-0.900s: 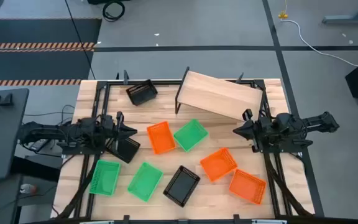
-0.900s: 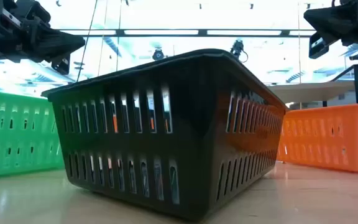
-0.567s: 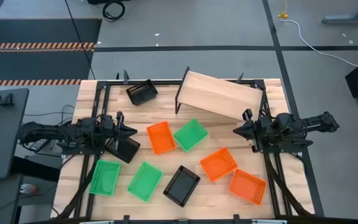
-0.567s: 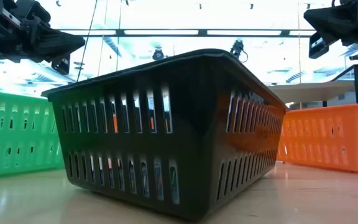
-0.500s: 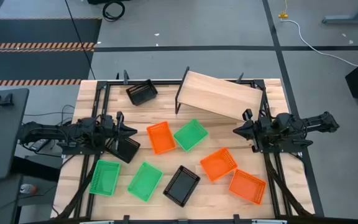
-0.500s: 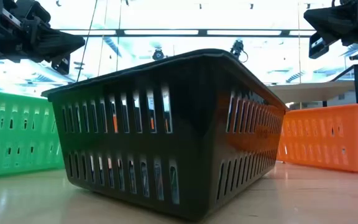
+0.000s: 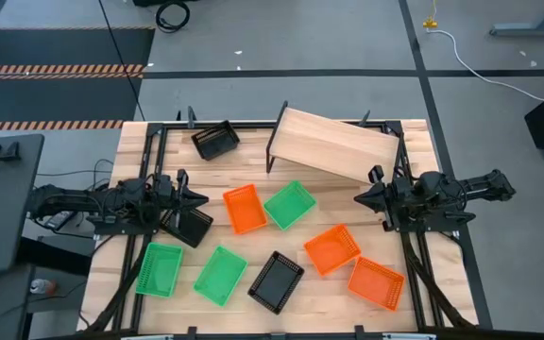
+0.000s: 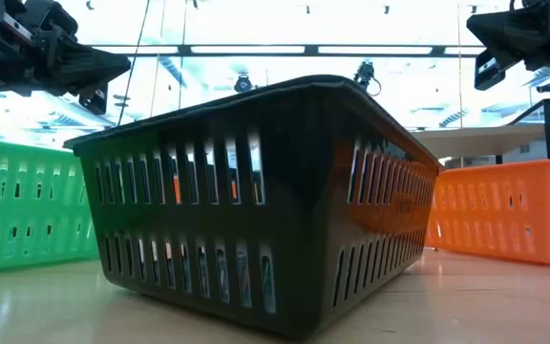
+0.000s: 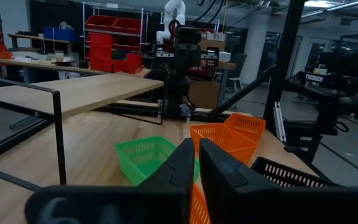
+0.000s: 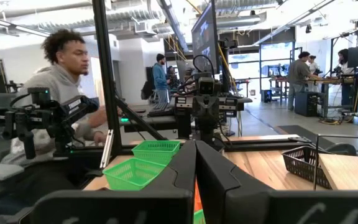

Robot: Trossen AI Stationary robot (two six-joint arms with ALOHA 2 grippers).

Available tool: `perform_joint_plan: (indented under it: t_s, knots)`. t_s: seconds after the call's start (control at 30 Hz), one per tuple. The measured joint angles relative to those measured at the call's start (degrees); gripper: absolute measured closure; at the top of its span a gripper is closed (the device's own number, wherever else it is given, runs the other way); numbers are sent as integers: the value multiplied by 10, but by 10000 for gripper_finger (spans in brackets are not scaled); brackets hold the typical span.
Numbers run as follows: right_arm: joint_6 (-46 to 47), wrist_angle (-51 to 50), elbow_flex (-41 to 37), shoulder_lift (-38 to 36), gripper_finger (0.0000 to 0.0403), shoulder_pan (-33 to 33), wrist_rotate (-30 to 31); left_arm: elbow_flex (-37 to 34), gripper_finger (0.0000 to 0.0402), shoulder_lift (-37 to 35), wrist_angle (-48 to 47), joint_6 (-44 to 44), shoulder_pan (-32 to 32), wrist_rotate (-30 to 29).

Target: Stack baskets on shelf by color

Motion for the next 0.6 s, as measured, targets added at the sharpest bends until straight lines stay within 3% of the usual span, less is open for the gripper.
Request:
perform_joint_plan:
  t_s: [0.6]
  knots:
    - [0, 0, 0, 0, 386, 0, 0, 0, 374, 0, 0, 0, 0, 0]
